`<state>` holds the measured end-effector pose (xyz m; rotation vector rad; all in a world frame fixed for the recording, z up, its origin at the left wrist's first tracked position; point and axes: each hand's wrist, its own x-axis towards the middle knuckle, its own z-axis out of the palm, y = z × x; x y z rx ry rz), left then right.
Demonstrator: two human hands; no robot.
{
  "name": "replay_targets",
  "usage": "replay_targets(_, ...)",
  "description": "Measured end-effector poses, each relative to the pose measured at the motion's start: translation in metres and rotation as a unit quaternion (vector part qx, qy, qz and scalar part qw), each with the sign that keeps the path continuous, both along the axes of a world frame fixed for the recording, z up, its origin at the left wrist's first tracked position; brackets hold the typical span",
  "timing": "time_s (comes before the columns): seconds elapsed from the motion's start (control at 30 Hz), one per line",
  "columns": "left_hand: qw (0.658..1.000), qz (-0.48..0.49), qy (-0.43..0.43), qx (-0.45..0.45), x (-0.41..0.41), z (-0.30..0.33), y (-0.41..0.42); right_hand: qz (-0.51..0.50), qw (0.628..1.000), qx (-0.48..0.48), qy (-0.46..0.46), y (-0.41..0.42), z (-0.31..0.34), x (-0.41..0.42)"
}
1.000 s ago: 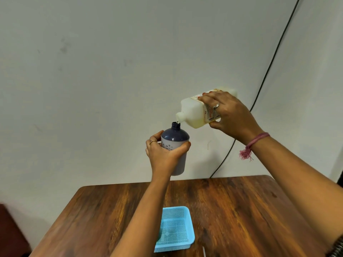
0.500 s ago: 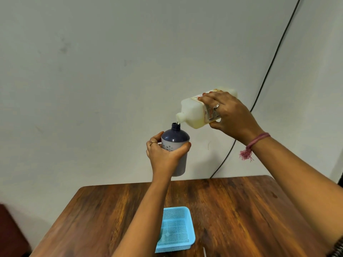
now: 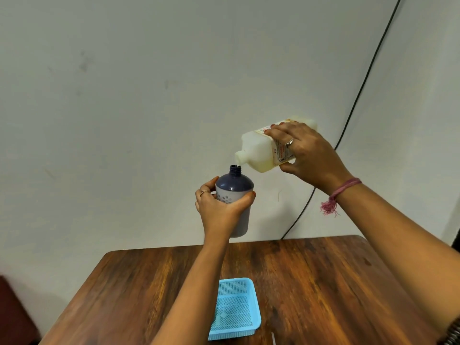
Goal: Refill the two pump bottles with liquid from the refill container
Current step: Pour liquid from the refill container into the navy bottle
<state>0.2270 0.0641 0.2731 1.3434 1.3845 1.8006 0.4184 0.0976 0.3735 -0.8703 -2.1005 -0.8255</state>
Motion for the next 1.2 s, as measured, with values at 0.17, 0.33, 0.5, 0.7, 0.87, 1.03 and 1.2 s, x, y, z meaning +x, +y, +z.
replay_targets(0.17, 1.0, 0.001, 0.003, -0.003, 0.0006, -0.0016, 0.0011, 0.001, 1.0, -0.002, -0.005, 0.0007, 0.0008, 0.001)
replay_targets(0.33, 1.0, 0.003, 0.0, -0.001, 0.0005, -0.0014, -0.0004, 0.004, 1.0, 0.002, -0.006, -0.0002, 0.001, 0.0006)
replay_targets(0.5, 1.0, 0.001, 0.001, 0.0, 0.0015, -0.0008, -0.0015, 0.002, 1.0, 0.003, -0.007, -0.0006, 0.0005, 0.0011)
replay_targets(0.7, 1.0, -0.001, 0.004, 0.0, 0.0043, 0.0008, -0.0024, 0.0, 1.0, 0.002, -0.009, -0.0003, 0.0009, 0.0036)
replay_targets(0.87, 1.0, -0.001, 0.006, -0.001, 0.005, 0.0, -0.0038, -0.001, 1.0, 0.002, -0.009, -0.0017, 0.0004, 0.0053)
replay_targets(1.03, 1.0, -0.002, 0.006, -0.003, 0.0063, 0.0005, -0.0044, 0.001, 1.0, 0.006, -0.007, -0.0026, 0.0009, 0.0054)
replay_targets(1.2, 1.0, 0.0, 0.001, -0.001, 0.006, 0.0005, -0.004, 0.001, 1.0, 0.003, -0.008, -0.0012, 0.0009, 0.0058)
